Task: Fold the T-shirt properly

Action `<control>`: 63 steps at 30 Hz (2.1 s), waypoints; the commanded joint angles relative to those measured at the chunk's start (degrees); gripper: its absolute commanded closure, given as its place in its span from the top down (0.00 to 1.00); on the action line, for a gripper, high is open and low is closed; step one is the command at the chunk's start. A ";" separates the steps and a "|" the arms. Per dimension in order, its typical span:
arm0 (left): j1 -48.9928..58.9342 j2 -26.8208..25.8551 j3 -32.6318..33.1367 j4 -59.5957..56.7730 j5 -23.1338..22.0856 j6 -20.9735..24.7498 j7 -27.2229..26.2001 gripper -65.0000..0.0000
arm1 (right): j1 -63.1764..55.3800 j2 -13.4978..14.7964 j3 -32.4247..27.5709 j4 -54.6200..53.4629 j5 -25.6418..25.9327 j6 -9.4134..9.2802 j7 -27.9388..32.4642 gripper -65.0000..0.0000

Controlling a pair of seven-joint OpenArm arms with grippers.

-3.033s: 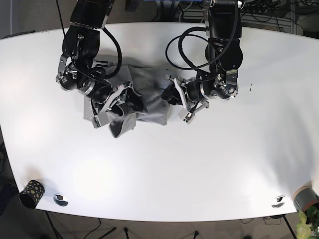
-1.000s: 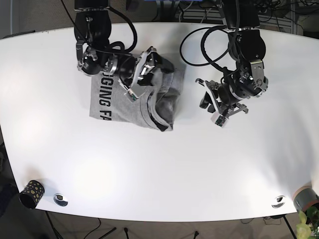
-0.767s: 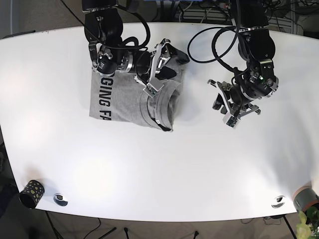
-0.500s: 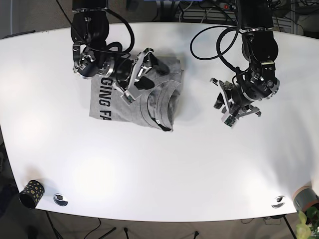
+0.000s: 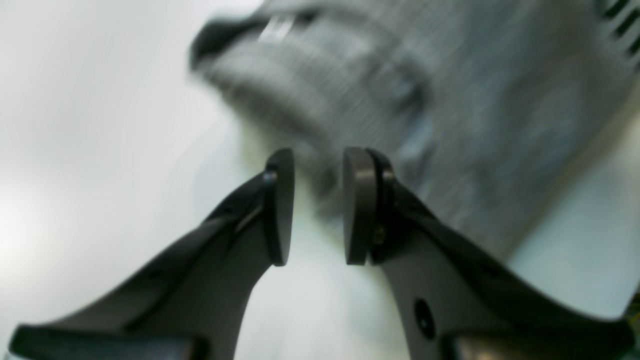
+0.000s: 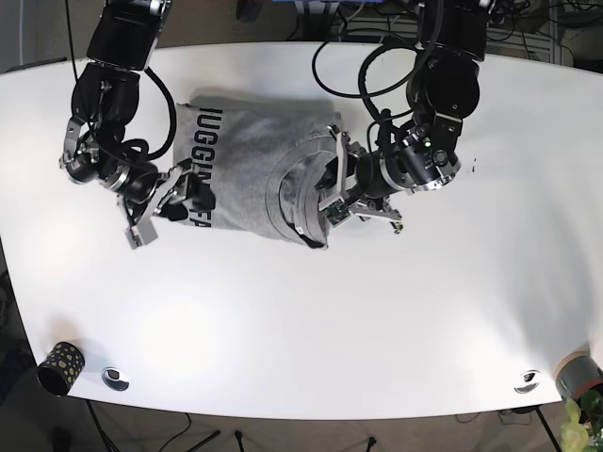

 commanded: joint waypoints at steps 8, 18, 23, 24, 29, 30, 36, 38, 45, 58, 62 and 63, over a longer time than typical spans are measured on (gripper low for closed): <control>0.94 3.06 4.44 0.81 -0.42 0.10 -1.02 0.22 | 6.96 5.58 -3.92 -12.74 -5.39 0.54 8.85 0.36; 3.05 0.07 4.70 -6.22 -0.42 0.10 -1.10 0.22 | 5.20 5.23 -3.92 -13.71 -14.97 0.54 14.39 0.36; 1.91 -1.95 4.44 -10.27 -0.51 0.10 -4.53 0.22 | 4.41 5.23 -3.92 -13.80 -15.32 0.54 14.83 0.36; 1.47 -3.00 4.44 -10.62 -0.51 0.10 -5.68 0.22 | 4.32 5.23 -3.92 -13.80 -15.32 0.54 14.83 0.36; -2.04 -4.41 4.44 -13.61 -0.42 0.10 -6.99 0.22 | 2.48 5.23 -4.00 -13.45 -15.32 0.54 14.83 0.36; -3.01 -4.50 4.44 -14.22 -0.42 0.10 -6.91 0.22 | 2.30 5.23 -4.00 -13.45 -15.32 0.54 14.83 0.36; -9.25 -8.54 4.44 -18.97 -0.60 0.10 -7.08 0.22 | -1.13 4.35 -4.00 -11.16 -15.15 0.54 14.83 0.36; -11.01 -10.30 4.44 -19.67 -0.95 0.10 -7.08 0.22 | -3.15 3.12 -4.09 -8.35 -15.24 0.54 14.65 0.36; -14.62 -12.50 4.17 -18.09 -0.95 0.10 -6.73 0.22 | -7.37 1.97 -11.83 0.80 -15.24 0.54 14.47 0.36; -14.18 -9.60 -8.92 -8.16 -0.42 0.10 -2.86 0.23 | -9.48 -3.12 -30.55 8.62 -15.06 0.54 14.39 0.36; -12.24 -8.72 -12.00 -7.10 -0.51 0.10 -1.90 0.29 | -9.30 -4.27 -37.50 9.76 -15.24 0.54 14.39 0.36; -11.80 -7.93 -12.53 -6.58 -0.51 0.10 -1.90 0.32 | -9.21 -4.27 -38.99 9.76 -15.24 0.54 14.39 0.36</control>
